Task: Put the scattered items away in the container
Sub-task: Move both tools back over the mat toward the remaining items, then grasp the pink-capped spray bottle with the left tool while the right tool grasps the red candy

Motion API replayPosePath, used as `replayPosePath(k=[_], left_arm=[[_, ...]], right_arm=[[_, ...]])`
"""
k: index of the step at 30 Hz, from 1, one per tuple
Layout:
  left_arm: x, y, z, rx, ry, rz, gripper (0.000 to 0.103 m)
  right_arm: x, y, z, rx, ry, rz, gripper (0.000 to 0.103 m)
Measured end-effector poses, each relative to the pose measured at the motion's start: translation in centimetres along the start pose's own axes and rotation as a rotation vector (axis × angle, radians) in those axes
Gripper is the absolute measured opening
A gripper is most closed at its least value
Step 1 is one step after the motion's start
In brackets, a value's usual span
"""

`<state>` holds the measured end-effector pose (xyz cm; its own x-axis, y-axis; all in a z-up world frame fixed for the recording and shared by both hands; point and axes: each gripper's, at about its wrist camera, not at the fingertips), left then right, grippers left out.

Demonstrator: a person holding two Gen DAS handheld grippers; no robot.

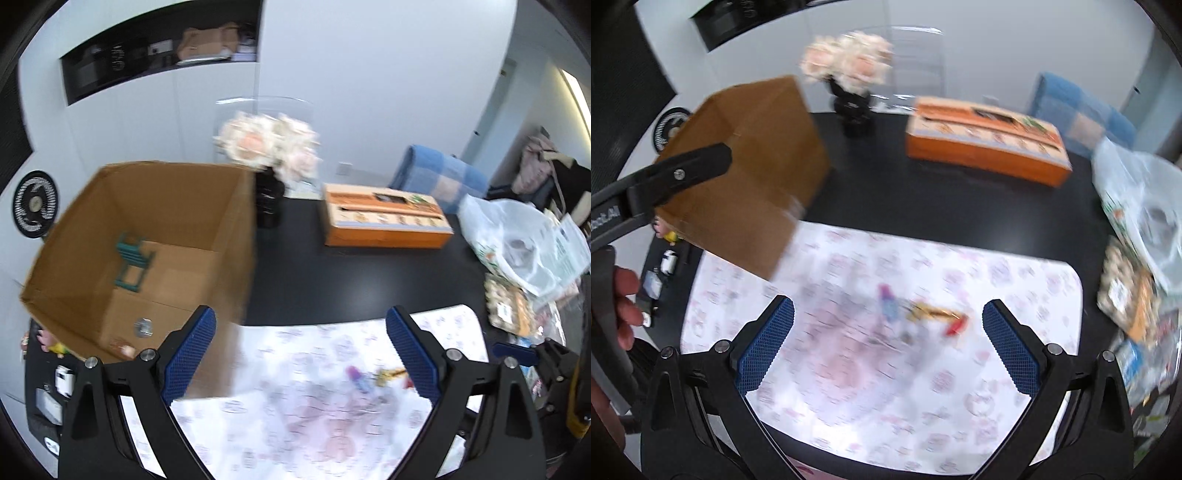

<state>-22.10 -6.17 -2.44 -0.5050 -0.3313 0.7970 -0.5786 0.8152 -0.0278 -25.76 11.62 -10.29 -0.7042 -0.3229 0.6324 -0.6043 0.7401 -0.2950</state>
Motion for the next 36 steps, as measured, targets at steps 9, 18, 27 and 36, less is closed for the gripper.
replayPosePath(k=[9,18,27,36], left_arm=[[-6.5,6.2,3.7,-0.039,-0.112,0.027,0.093],[-11.7,7.2,7.4,-0.011,-0.206,0.026,0.093],[-14.9,5.7,10.8,0.035,-0.292,-0.001,0.093],[-16.3,4.9,13.3,0.081,-0.335,-0.024,0.093]], right_arm=[[-5.3,7.3,1.6,-0.056,-0.055,0.084,0.103],[-8.7,9.4,5.8,-0.07,-0.105,0.097,0.103],[-9.6,9.7,9.6,-0.072,-0.178,0.134,0.103],[-9.9,8.5,11.4,-0.045,-0.208,0.143,0.099]])
Point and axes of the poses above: each gripper's, at about its wrist camera, not at the fingertips, and z roughly the way its jaws point, y to its right, x to its top, and after that the axes turned 15 degrees about y, right-handed
